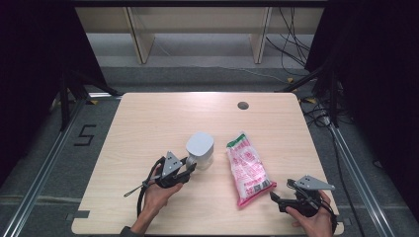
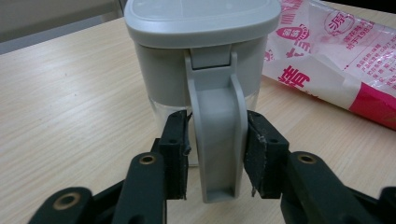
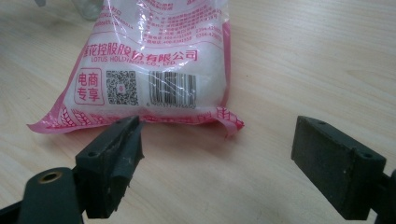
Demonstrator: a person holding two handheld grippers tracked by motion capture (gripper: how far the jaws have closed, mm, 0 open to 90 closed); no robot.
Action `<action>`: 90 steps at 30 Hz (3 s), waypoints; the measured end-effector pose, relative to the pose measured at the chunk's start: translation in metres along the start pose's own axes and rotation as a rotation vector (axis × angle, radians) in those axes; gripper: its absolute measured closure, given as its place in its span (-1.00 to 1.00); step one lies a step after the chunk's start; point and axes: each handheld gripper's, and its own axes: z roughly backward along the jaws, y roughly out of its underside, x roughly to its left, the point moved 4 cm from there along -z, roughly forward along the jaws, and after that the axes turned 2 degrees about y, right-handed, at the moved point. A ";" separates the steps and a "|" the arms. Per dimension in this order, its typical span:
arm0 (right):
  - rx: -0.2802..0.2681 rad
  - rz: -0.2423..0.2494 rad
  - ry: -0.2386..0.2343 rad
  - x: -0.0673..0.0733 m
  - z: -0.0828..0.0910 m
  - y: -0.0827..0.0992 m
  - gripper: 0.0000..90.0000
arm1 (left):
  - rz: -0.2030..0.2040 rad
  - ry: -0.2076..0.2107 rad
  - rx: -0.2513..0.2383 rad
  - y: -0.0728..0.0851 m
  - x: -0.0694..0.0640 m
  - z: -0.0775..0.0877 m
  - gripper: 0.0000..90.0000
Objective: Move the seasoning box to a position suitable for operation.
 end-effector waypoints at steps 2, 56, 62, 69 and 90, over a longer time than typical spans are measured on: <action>0.001 -0.005 0.010 0.001 -0.001 0.000 -0.61 | -0.008 0.000 0.001 0.001 0.000 -0.003 0.48; 0.030 0.056 -0.042 0.001 -0.006 0.003 -0.54 | -0.073 0.177 0.003 0.013 0.005 0.020 0.54; 0.030 0.046 -0.048 0.001 -0.006 0.002 -0.54 | -0.078 0.124 0.003 0.013 0.008 0.018 0.56; 0.029 0.051 -0.043 0.000 -0.006 0.002 -0.54 | -0.084 0.150 0.031 0.014 0.005 0.020 0.55; 0.040 0.031 -0.043 0.002 -0.006 0.003 -0.54 | -0.091 0.309 -0.005 -0.001 -0.008 0.046 0.43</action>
